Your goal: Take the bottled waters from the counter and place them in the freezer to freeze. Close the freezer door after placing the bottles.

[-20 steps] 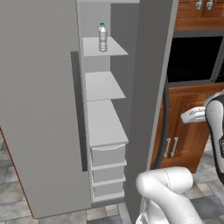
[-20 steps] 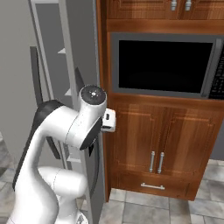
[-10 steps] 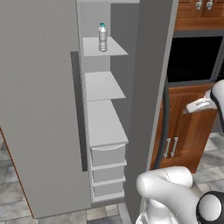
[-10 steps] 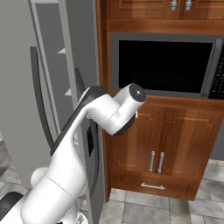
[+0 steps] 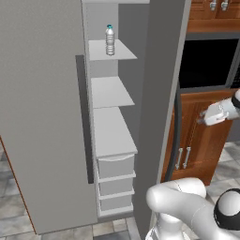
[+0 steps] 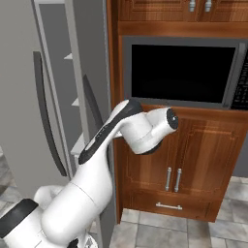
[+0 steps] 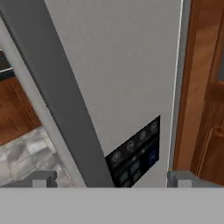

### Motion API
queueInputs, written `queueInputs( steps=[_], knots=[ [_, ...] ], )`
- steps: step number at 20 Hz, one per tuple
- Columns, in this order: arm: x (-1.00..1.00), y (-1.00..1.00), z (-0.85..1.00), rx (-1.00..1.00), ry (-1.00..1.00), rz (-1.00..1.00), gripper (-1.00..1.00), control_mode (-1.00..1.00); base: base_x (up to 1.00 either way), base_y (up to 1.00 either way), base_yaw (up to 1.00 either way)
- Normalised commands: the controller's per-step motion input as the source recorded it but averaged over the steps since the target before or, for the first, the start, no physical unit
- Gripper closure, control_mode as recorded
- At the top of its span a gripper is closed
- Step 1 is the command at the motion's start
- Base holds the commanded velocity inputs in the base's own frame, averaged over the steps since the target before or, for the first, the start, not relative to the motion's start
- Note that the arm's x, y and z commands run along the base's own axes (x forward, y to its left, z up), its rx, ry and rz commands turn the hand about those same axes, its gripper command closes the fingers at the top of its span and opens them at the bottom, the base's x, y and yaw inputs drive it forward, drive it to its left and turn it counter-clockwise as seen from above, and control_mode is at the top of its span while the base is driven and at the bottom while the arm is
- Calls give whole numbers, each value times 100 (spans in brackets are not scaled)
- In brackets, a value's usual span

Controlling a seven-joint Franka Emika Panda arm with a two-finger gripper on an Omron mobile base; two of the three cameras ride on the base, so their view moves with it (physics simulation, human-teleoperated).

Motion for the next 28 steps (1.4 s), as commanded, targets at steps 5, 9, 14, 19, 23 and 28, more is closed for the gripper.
queueInputs(
  steps=[5,9,14,19,23,28],
  knots=[
    [-33,18,0,0,-28,26,-100,-100,0,0,0],
    [-4,16,0,2,-10,14,-100,-100,0,0,0],
    [6,27,-7,5,-1,1,-100,-100,0,0,0],
    [3,34,-1,2,0,4,-100,-100,0,0,0],
    [0,36,0,0,0,6,-100,-100,0,0,0],
    [0,39,0,0,0,5,-100,-100,0,0,0]
  ],
)
